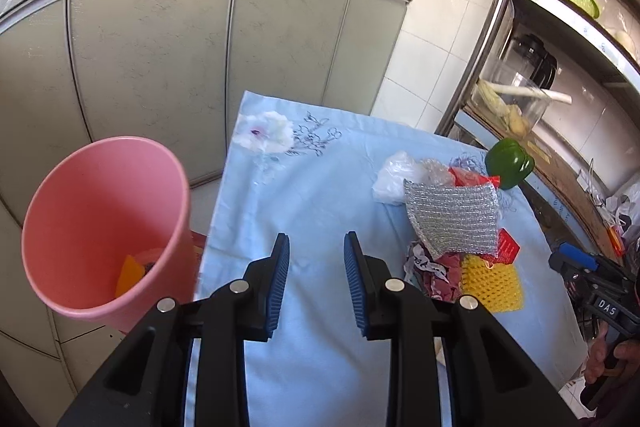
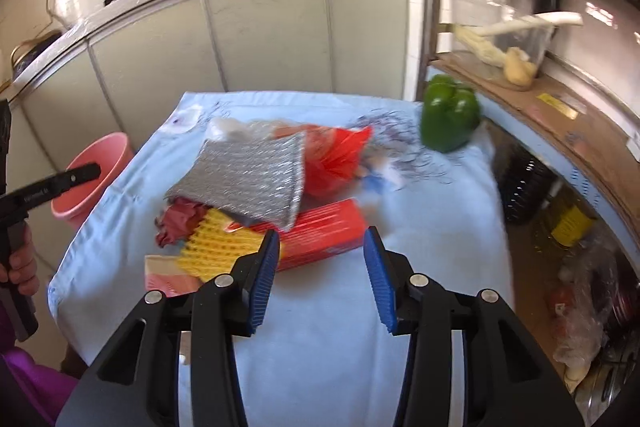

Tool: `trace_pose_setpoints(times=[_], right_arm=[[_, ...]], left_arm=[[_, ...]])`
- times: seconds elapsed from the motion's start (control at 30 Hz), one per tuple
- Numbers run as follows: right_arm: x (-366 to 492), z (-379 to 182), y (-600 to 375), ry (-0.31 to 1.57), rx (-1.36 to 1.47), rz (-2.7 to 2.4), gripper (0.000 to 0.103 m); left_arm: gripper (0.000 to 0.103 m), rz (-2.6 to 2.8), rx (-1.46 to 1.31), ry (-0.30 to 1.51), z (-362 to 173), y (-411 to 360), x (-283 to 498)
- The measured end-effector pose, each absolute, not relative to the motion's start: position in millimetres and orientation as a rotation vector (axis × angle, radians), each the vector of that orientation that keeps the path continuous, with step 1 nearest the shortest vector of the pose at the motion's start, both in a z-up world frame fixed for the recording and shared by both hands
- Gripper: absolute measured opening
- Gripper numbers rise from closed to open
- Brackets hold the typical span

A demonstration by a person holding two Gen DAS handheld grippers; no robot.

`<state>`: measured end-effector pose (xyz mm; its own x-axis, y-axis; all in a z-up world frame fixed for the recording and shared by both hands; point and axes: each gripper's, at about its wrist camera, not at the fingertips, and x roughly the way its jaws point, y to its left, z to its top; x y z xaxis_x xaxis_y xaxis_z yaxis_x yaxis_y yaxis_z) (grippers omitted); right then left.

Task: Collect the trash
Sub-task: 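Return both tools to the table above the silver mesh scrubber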

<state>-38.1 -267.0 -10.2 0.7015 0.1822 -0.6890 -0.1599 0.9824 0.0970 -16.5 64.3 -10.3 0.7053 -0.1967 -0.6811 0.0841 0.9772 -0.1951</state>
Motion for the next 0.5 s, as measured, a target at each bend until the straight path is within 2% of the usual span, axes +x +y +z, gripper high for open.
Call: trace_pose_setpoints(times=[0.5], right_arm=[[-57,7,-276,0.697,0.038,0.191,0.044]], left_arm=[[0.027,-0.136,-0.078,0.765,1,37,-21]])
